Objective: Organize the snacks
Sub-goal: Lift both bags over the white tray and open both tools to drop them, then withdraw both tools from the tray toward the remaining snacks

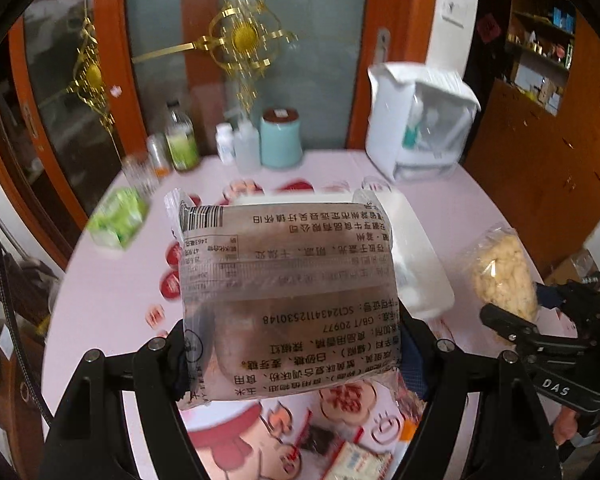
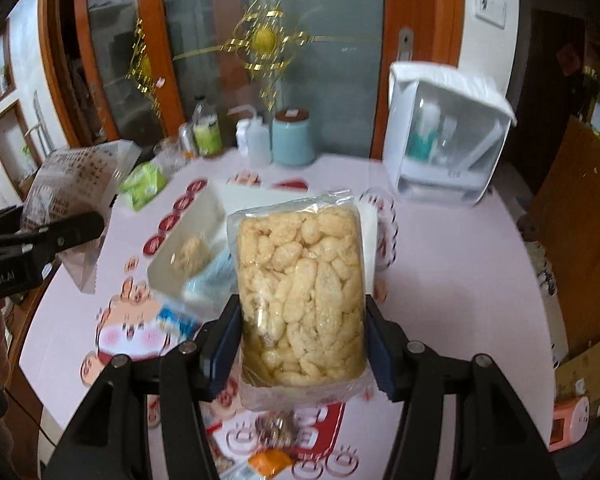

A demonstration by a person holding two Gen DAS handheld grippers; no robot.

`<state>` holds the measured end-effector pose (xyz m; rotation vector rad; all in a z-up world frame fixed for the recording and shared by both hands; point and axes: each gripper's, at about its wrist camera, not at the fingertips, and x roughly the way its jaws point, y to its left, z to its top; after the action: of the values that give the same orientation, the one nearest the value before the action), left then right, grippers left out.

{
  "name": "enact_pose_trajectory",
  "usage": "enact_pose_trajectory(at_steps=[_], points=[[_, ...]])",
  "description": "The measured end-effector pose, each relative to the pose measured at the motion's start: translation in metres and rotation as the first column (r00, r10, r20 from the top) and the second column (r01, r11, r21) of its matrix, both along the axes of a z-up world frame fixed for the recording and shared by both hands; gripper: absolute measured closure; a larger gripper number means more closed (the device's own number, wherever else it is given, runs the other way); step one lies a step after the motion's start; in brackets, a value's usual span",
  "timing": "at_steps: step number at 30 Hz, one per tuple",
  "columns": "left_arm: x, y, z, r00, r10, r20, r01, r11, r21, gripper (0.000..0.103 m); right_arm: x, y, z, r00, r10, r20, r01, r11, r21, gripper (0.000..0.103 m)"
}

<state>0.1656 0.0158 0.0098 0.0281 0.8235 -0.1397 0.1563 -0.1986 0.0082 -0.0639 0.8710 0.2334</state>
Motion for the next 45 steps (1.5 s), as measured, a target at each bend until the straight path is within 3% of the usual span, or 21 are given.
enact_pose_trajectory(at_steps=[7, 13, 22, 26, 30, 35, 38, 45], points=[[0.031, 0.005, 0.031, 0.997, 0.012, 0.075, -0.014, 1.000, 0.027, 0.025, 0.042, 0.002, 0.024, 0.998, -0.049, 0.036, 0.048, 0.999, 0.023, 0.046], [0.062, 0.005, 0.039, 0.996, 0.019, 0.092, -0.020, 1.000, 0.019, 0.025, 0.072, 0.011, 0.017, 0.997, -0.075, 0.019, 0.075, 0.996, 0.038, 0.046], [0.108, -0.002, 0.005, 1.000, 0.015, 0.023, -0.016, 1.000, 0.017, 0.024, 0.110, 0.029, -0.026, 0.994, -0.095, -0.062, 0.096, 0.995, 0.005, 0.045], [0.124, -0.003, -0.014, 1.000, 0.013, -0.016, -0.013, 1.000, 0.020, 0.019, 0.123, 0.033, -0.044, 0.988, -0.099, -0.117, 0.099, 0.995, -0.006, 0.043], [0.139, -0.002, -0.034, 0.996, 0.002, -0.087, -0.001, 1.000, 0.004, 0.013, 0.122, 0.036, -0.046, 0.991, -0.100, -0.084, 0.099, 0.995, -0.019, 0.019], [0.140, 0.005, -0.039, 0.997, 0.016, -0.081, -0.016, 1.000, 0.007, 0.012, 0.122, 0.035, -0.046, 0.991, -0.098, -0.092, 0.098, 0.995, -0.007, 0.019], [0.138, 0.005, -0.035, 0.998, 0.018, -0.062, -0.016, 1.000, 0.020, 0.002, 0.117, 0.034, -0.044, 0.991, -0.090, -0.096, 0.091, 0.996, 0.005, 0.019], [0.123, 0.004, -0.024, 0.999, 0.021, -0.027, -0.020, 1.000, 0.022, 0.001, 0.097, 0.037, -0.043, 0.992, -0.055, -0.111, 0.056, 0.998, 0.001, 0.019]])
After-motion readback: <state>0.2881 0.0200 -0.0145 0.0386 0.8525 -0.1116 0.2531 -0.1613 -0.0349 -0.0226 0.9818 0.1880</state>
